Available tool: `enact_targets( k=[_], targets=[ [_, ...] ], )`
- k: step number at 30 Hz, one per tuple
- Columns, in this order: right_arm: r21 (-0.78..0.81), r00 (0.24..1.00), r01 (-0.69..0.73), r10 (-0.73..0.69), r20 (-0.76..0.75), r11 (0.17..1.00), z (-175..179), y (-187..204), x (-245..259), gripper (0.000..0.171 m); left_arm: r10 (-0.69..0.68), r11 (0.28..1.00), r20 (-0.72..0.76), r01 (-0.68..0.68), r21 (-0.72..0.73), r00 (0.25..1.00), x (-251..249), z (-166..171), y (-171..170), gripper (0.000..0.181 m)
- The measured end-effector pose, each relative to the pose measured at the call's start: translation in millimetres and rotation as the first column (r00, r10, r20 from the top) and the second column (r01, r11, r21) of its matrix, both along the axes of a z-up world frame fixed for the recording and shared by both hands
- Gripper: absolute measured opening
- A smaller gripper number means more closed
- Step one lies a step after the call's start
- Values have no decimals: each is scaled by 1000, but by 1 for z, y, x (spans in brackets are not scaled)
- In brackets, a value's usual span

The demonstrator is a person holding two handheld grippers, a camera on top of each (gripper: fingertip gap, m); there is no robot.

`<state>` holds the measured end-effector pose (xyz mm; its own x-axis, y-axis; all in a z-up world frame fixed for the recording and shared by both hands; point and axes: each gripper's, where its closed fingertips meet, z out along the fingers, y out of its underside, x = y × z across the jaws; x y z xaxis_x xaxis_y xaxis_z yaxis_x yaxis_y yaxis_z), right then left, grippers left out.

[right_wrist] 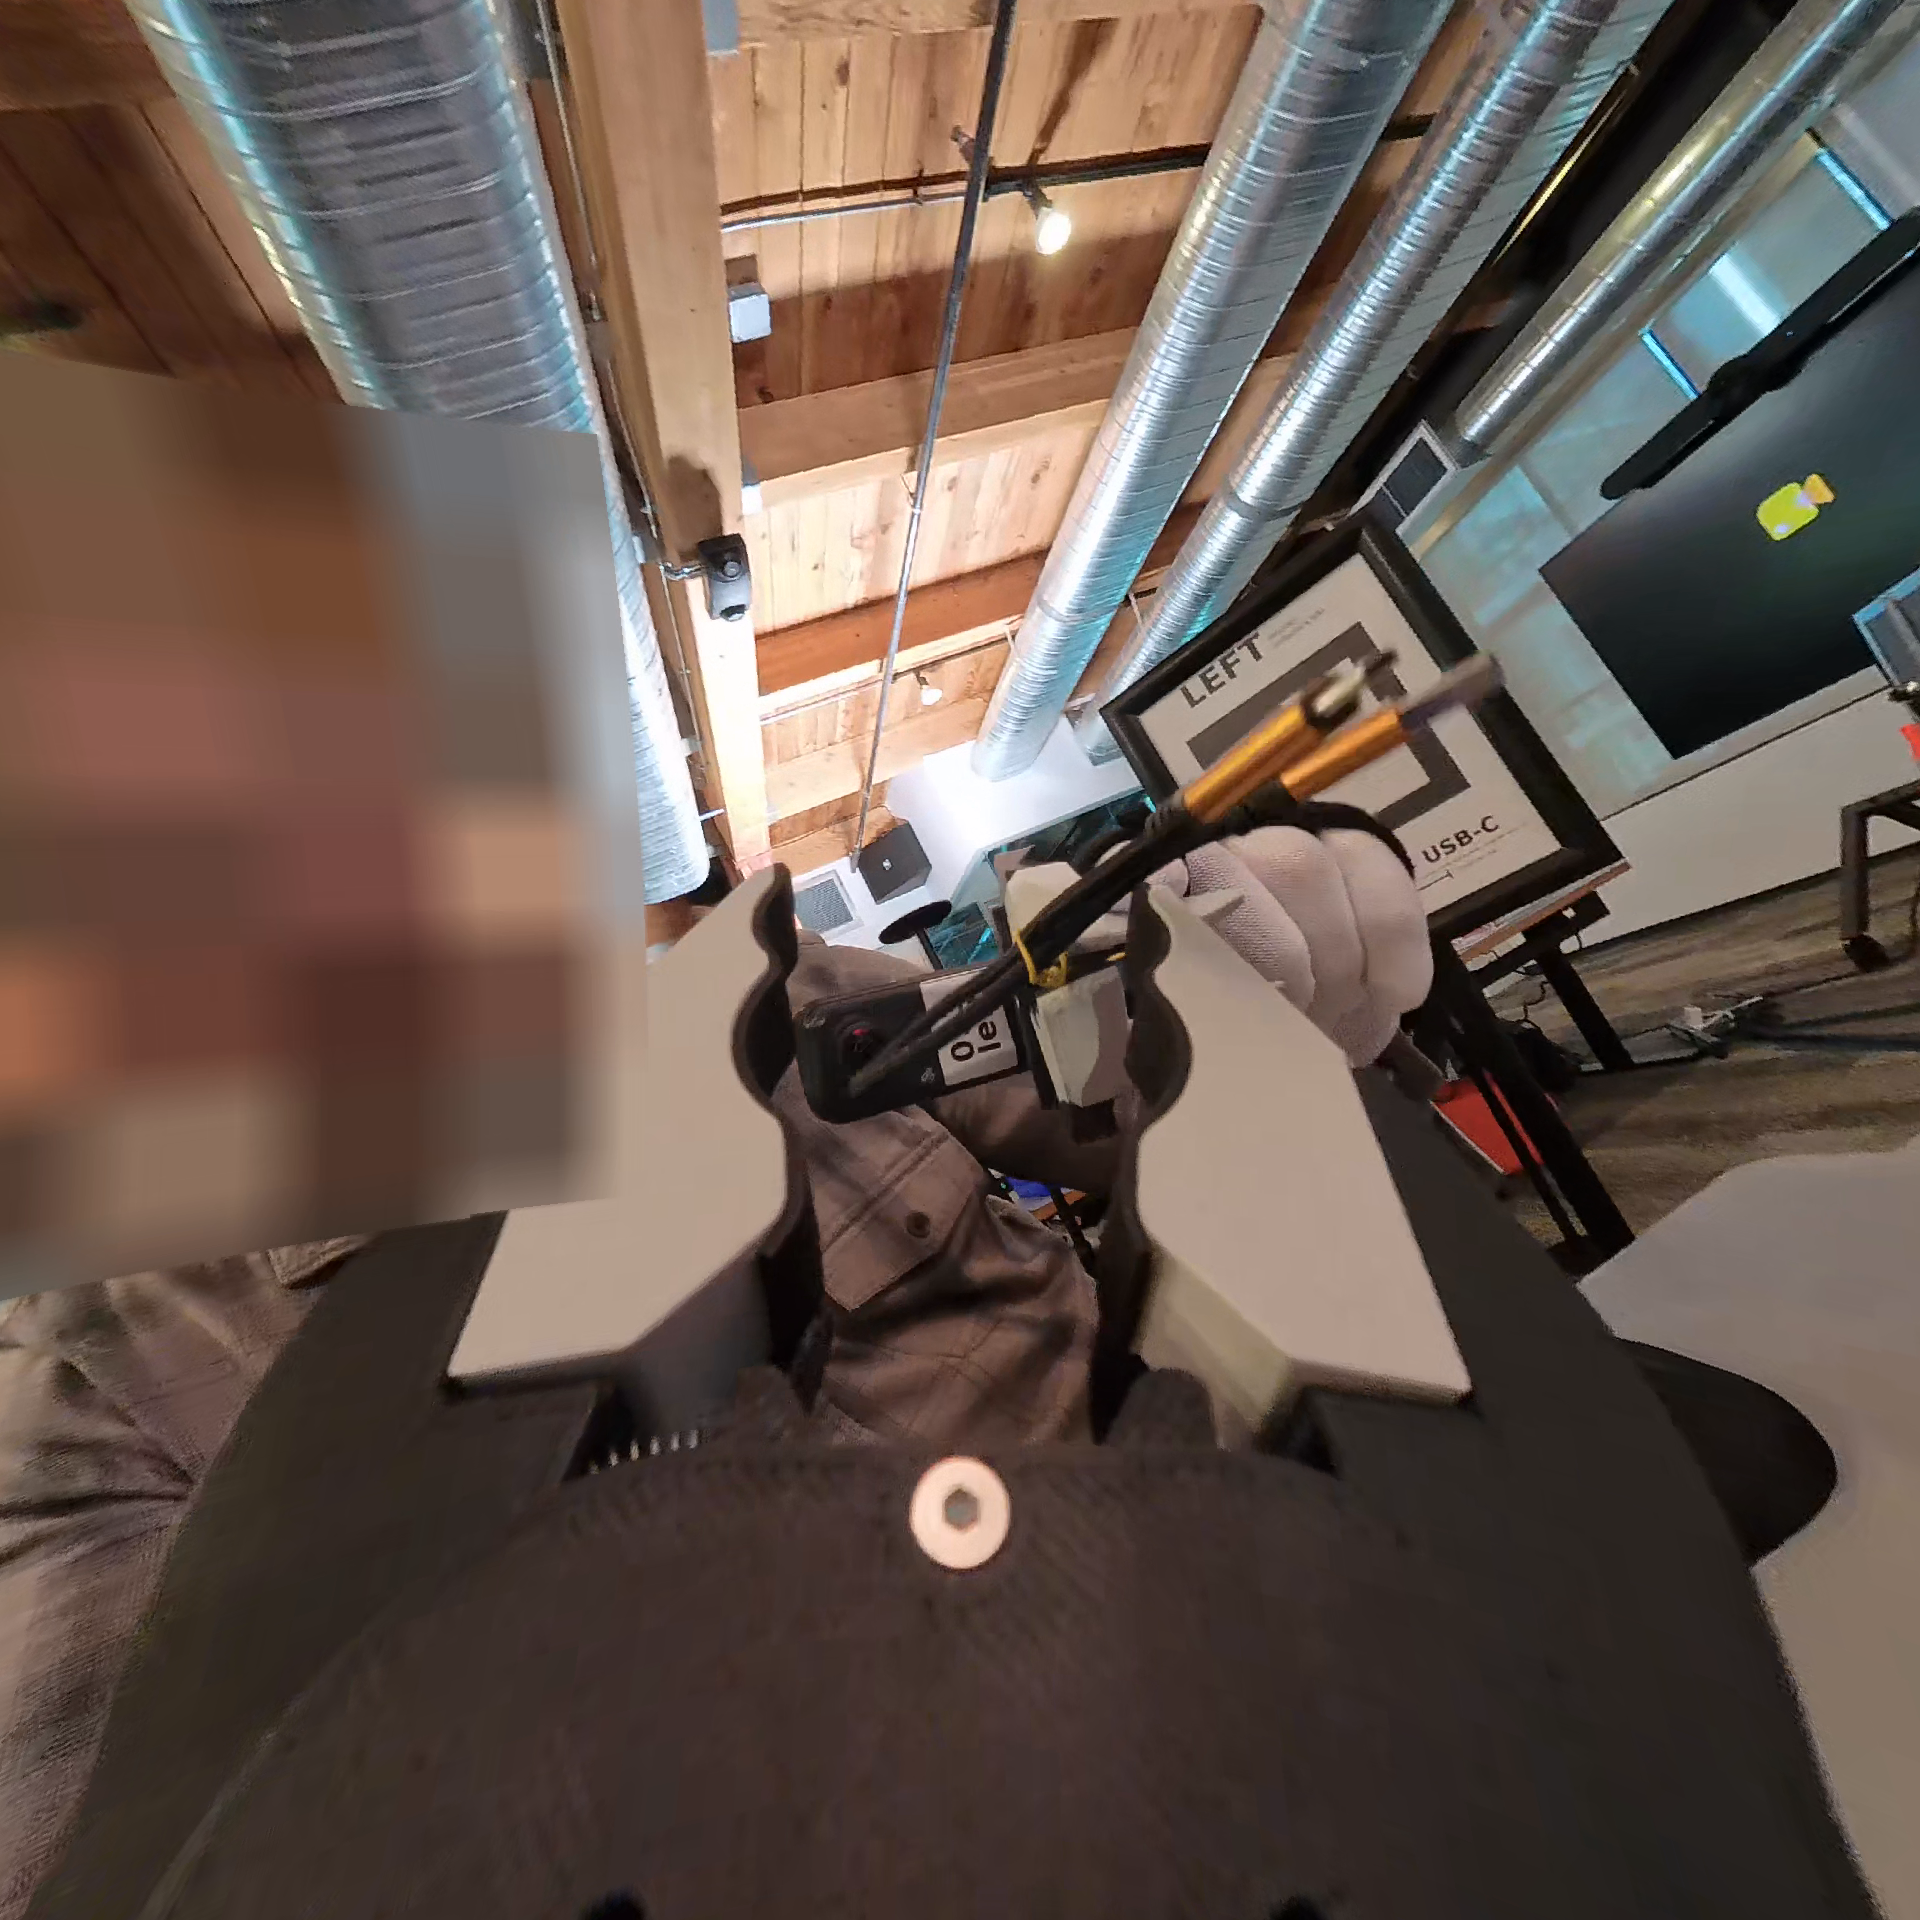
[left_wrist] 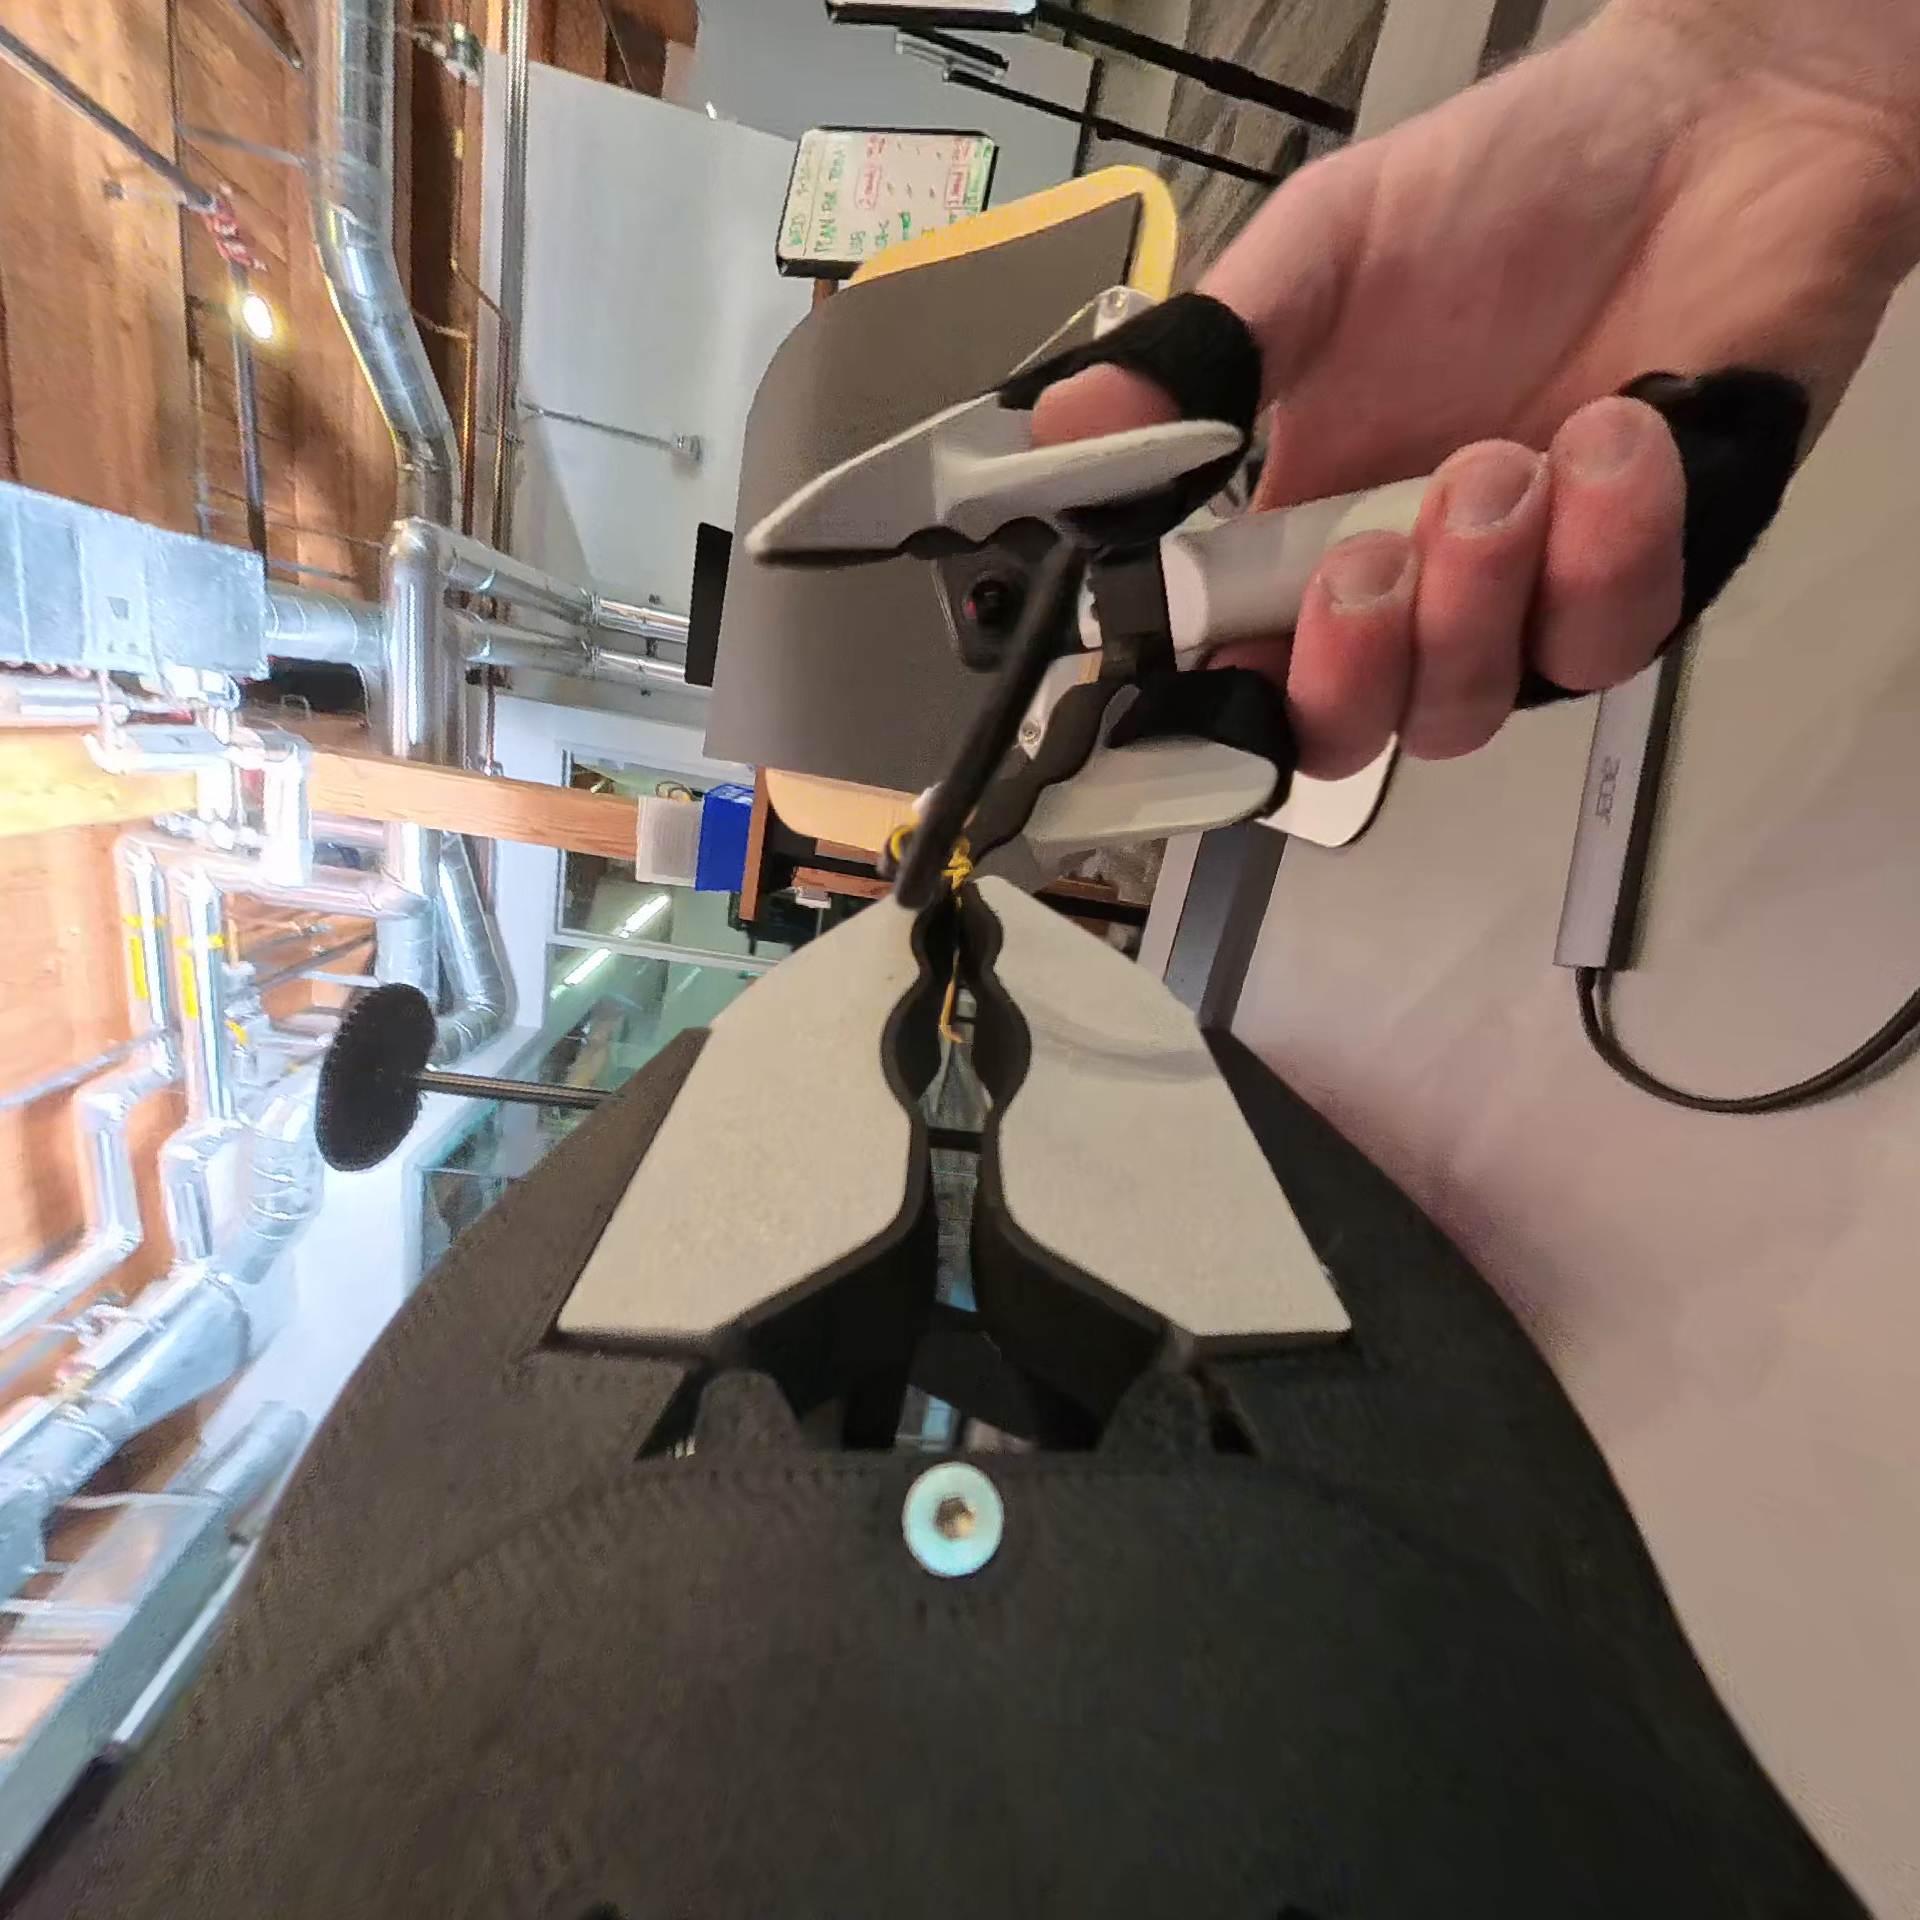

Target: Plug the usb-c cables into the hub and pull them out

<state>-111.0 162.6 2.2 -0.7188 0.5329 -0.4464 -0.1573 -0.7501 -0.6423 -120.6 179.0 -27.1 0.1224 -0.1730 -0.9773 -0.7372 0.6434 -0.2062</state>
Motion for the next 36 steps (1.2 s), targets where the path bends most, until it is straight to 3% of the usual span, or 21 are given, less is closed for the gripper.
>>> enact_targets(
  k=[1, 9, 13, 19, 21, 24, 30, 34, 36],
  targets=[
    [9, 1000, 2, -2, 17, 1000, -2, -1, -3, 58, -4, 1000, -25, 4, 9, 1000, 1, -3, 0, 1],
    [138, 970, 152, -174, 167, 979, -19, 7, -17, 20, 14, 1000, -149, -17, -14, 989, -1, -26, 6, 1],
    [300, 929, 224, -296, 223, 927, -27, 3, -24, 3, 16, 998, -180, -26, -56, 984, -3, -35, 7, 1],
    [433, 888, 313, -422, 183, 846, -22, 3, -21, 1, -2, 965, -68, -16, -263, 998, -1, -33, 5, 2],
    [467, 877, 339, -453, 157, 817, -17, 2, -19, 0, -15, 909, 27, 25, -416, 1000, 0, -30, 2, 2],
    [548, 866, 351, -486, 118, 759, -11, -7, -18, 1, -33, 751, 184, 146, -644, 982, 3, -25, -4, 2],
    [765, 835, 292, -544, 90, 575, -15, -31, -19, 1, -32, 418, 322, 305, -856, 946, 10, -27, -19, 2],
    [909, 796, 221, -604, 42, 354, -25, -46, -20, 2, -47, 345, 347, 341, -874, 937, 13, -25, -27, 1],
    [955, 765, 170, -643, 27, 243, -32, -47, -20, 4, -41, 351, 338, 330, -876, 940, 13, -26, -26, 1]
  ],
)
